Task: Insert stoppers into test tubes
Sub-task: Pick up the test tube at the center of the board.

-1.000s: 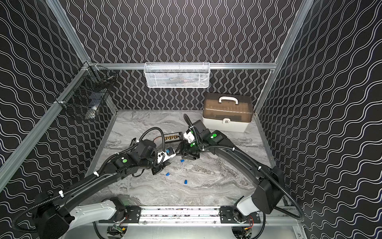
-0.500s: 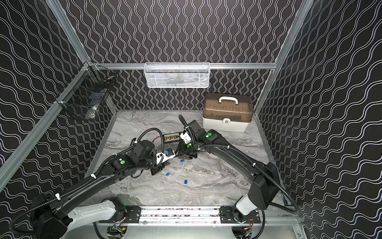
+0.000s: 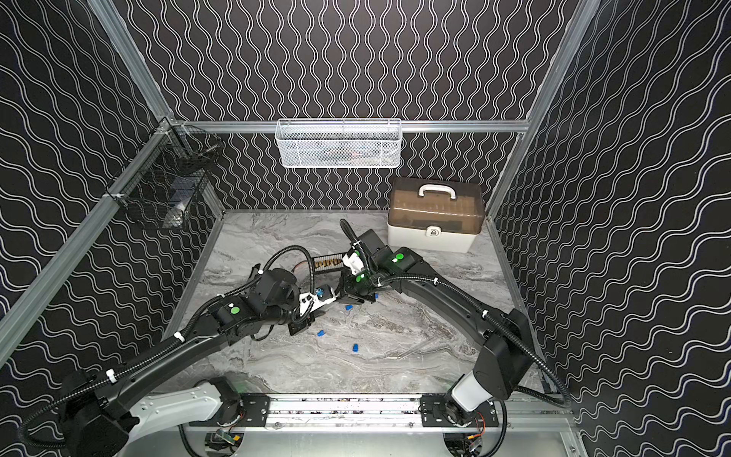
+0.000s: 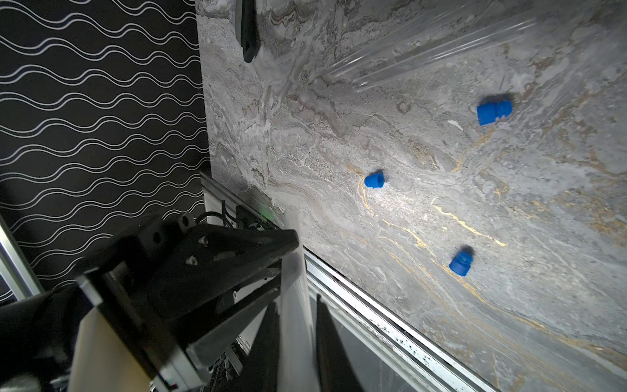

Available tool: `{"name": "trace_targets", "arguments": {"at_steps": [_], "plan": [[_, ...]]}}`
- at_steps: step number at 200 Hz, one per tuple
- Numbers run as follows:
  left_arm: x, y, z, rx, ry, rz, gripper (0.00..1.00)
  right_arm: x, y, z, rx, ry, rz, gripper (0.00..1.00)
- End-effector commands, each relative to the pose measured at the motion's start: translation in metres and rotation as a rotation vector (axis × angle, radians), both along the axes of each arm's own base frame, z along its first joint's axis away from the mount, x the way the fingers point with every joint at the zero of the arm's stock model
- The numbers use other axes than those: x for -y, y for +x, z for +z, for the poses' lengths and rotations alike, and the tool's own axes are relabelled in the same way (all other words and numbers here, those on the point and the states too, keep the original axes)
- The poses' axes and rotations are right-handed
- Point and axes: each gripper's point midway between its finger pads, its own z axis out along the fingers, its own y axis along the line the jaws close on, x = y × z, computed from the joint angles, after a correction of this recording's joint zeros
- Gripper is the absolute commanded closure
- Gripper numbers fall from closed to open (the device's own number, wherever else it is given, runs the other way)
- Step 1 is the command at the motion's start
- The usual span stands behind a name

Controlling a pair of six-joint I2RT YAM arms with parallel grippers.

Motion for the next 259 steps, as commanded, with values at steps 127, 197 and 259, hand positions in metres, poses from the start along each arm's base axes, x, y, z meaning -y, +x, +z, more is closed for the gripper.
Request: {"name": "trace_targets", "arguments": {"at_steps": [127,197,259], "plan": [[-0.001,-0.008,0.004,0.093,-0.061,-0.043,0.66,-0.012,-0.018,0.021,-0.064,0.119,0.068,0.90],[0.001,-0.015,0.008,0.108,-0.084,-0.078,0.75,-0.016,-0.020,0.024,-0.080,0.142,0.077,0.91],[0.004,-0.018,0.009,0.111,-0.088,-0.114,0.87,-0.016,-0.018,0.021,-0.083,0.131,0.069,0.91]]}}
